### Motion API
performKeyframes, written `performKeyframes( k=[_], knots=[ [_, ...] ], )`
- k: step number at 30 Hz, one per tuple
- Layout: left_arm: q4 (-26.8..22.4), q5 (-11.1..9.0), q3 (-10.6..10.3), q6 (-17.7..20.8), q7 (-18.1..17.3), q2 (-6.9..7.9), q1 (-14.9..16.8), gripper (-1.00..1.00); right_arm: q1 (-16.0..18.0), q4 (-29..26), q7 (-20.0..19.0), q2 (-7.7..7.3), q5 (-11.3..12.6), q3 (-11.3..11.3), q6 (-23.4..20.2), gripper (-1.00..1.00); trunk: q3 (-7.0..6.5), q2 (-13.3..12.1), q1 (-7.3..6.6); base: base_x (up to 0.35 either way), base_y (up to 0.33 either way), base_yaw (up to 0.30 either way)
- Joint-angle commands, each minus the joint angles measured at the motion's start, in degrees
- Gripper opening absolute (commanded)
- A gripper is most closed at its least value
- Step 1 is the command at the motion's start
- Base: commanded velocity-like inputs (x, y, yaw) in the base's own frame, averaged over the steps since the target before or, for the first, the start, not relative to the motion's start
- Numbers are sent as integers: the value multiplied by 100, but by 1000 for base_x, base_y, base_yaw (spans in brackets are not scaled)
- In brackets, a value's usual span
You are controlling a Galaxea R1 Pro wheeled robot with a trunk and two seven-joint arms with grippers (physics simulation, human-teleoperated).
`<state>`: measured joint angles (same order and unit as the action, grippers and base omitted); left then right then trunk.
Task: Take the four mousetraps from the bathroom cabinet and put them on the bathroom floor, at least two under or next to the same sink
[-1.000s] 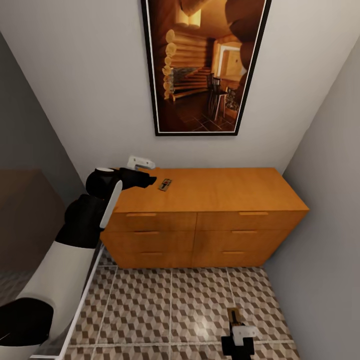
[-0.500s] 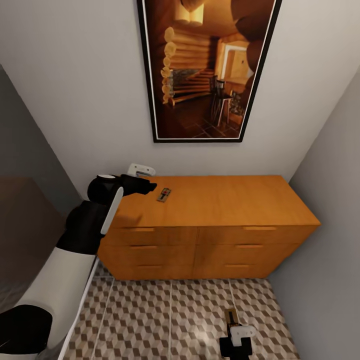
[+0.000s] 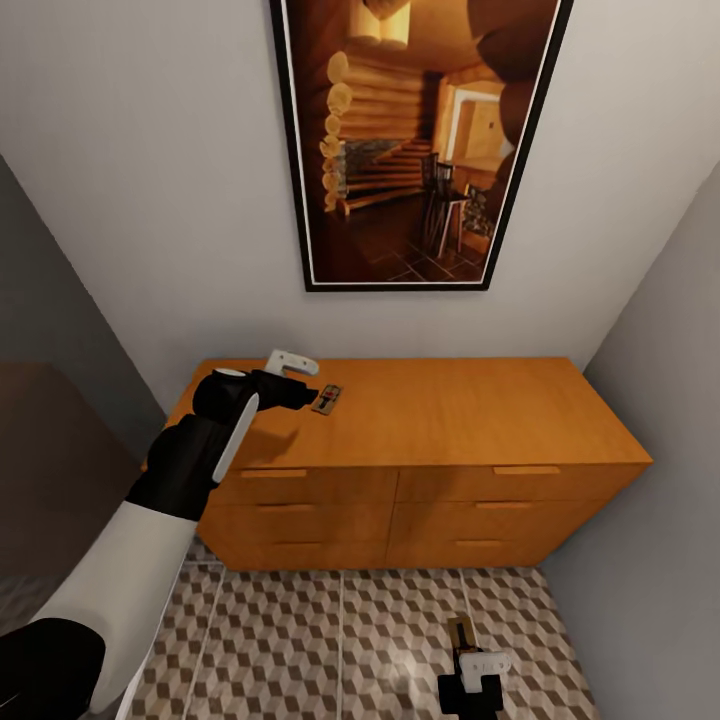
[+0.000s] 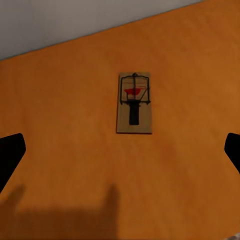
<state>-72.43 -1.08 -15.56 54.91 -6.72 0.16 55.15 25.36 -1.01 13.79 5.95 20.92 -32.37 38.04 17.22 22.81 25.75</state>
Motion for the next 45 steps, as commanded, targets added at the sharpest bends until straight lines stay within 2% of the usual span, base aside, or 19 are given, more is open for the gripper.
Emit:
performKeyframes(
  k=[1, 18, 23, 31, 37, 45],
  knots=[
    [14, -7, -5, 14, -5, 2, 4, 100, 4, 4, 27, 2, 27, -50, 13, -100, 10, 11, 3, 3, 0, 0],
    [257, 11, -32, -54, 1, -16, -305, 100, 4, 4, 32, 2, 27, -50, 10, -100, 10, 11, 3, 0, 0, 0],
    [377, 6, -65, -378, -11, -31, -334, 100, 4, 4, 33, 2, 27, -50, 10, -100, 10, 11, 3, 0, 0, 0],
    [391, -21, -63, -452, -153, -26, -356, 100, 4, 4, 29, 1, 27, -50, 10, -100, 10, 11, 3, 0, 0, 0],
    [391, -16, -44, -460, -539, 15, -364, 100, 4, 4, 27, -2, 27, -50, 10, -100, 10, 11, 3, 0, 0, 0],
    [396, -30, -27, -458, -624, 177, -364, 100, 4, 4, 27, -2, 27, -50, 10, -100, 10, 11, 3, 0, 0, 0]
  ],
)
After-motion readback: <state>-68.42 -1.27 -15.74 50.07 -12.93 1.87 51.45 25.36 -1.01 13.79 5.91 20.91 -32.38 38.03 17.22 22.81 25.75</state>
